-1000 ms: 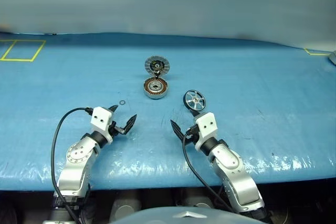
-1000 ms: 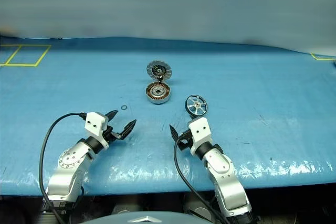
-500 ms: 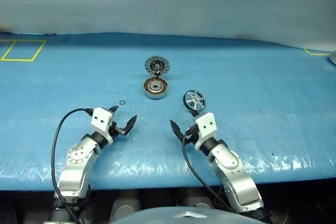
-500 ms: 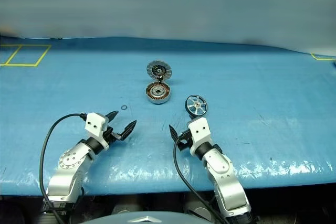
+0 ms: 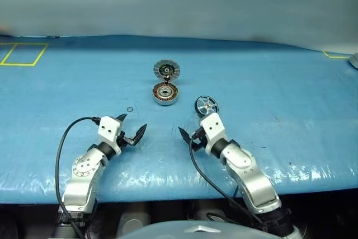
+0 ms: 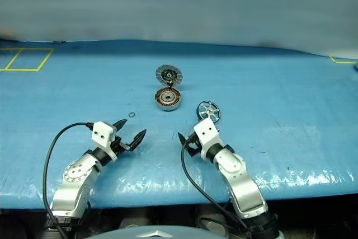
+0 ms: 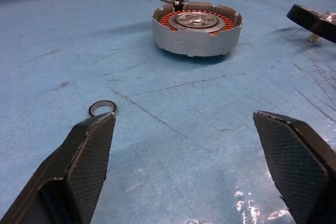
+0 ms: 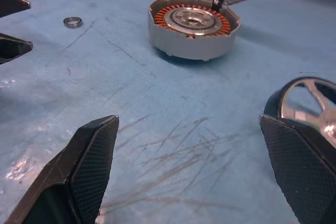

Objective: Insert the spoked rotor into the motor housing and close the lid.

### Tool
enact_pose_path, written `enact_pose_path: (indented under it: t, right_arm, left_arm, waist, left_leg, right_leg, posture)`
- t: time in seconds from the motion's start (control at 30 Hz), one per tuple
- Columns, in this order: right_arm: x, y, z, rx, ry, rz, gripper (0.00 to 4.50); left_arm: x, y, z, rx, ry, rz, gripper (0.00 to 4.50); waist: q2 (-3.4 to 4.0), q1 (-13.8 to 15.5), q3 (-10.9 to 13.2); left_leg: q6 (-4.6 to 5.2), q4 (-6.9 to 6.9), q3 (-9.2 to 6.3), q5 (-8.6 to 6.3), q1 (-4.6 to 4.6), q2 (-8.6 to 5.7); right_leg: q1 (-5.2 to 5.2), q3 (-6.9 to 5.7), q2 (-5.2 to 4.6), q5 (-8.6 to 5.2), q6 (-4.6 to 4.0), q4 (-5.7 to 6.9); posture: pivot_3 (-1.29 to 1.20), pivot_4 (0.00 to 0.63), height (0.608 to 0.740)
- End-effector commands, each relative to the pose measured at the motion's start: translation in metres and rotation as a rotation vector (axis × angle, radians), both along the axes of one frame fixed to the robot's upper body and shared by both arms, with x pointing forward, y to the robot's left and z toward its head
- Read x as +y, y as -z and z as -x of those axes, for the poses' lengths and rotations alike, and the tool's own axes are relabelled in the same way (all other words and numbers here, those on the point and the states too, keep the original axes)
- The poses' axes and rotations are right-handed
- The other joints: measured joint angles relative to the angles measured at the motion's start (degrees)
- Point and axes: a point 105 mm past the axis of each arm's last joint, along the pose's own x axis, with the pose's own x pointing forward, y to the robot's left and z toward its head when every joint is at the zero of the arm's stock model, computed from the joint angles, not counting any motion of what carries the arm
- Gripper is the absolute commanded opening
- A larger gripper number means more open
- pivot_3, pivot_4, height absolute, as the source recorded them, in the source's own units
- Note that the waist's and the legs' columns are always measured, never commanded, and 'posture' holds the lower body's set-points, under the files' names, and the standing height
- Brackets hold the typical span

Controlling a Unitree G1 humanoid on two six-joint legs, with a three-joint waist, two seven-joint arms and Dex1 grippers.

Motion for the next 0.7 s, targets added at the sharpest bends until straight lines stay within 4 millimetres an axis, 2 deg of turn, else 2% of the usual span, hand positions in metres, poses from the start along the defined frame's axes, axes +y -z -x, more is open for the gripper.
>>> enact_pose_path:
  t: [0.03,0.13,0.27,0.57,0.7]
  right_arm:
    - [0.018,-0.022,-0.008,-0.053,-0.143,0.157,4.5]
    - [0.037,-0.03,-0.013,-0.023,-0.329,0.286,4.5]
    - [0.051,-0.039,-0.03,-0.026,-0.422,0.413,4.5]
    - [0.079,-0.051,-0.079,-0.035,-0.502,0.669,4.5]
    - [0.088,-0.05,-0.091,-0.036,-0.519,0.709,4.5]
  left_arm:
    - [-0.006,-0.01,0.001,-0.059,0.007,0.01,4.48]
    - [-0.008,-0.009,0.003,-0.06,0.008,0.015,4.48]
    - [-0.009,-0.009,0.006,-0.061,0.008,0.017,4.48]
    - [-0.009,-0.009,0.01,-0.07,0.0,0.024,4.48]
    - [-0.01,-0.009,0.013,-0.081,-0.001,0.024,4.48]
  waist:
    - [0.02,-0.11,0.01]
    - [0.02,-0.15,0.02]
    - [0.03,0.08,0.03]
    - [0.08,-0.11,0.07]
    - [0.1,-0.06,0.08]
  left_leg:
    - [0.0,0.0,0.0,0.0,-0.01,0.0]
    - [0.02,0.01,0.08,0.0,-0.02,-0.02]
    - [0.04,0.01,-0.01,-0.01,-0.04,0.01]
    - [0.11,0.04,0.04,-0.05,-0.15,-0.03]
    - [0.13,0.02,0.0,-0.07,-0.19,-0.05]
  right_leg:
    - [0.0,0.0,0.0,0.0,0.0,0.0]
    - [-0.04,-0.03,0.01,0.04,0.01,0.0]
    - [-0.04,-0.2,0.07,0.12,-0.17,0.01]
    - [-0.13,-0.23,0.0,0.19,-0.27,0.01]
    - [-0.14,-0.27,-0.03,0.19,-0.26,0.0]
  posture:
    - [0.0,0.15,0.74]
    - [0.0,0.15,0.74]
    - [0.0,0.15,0.74]
    - [0.0,0.15,0.74]
    - [0.0,0.15,0.74]
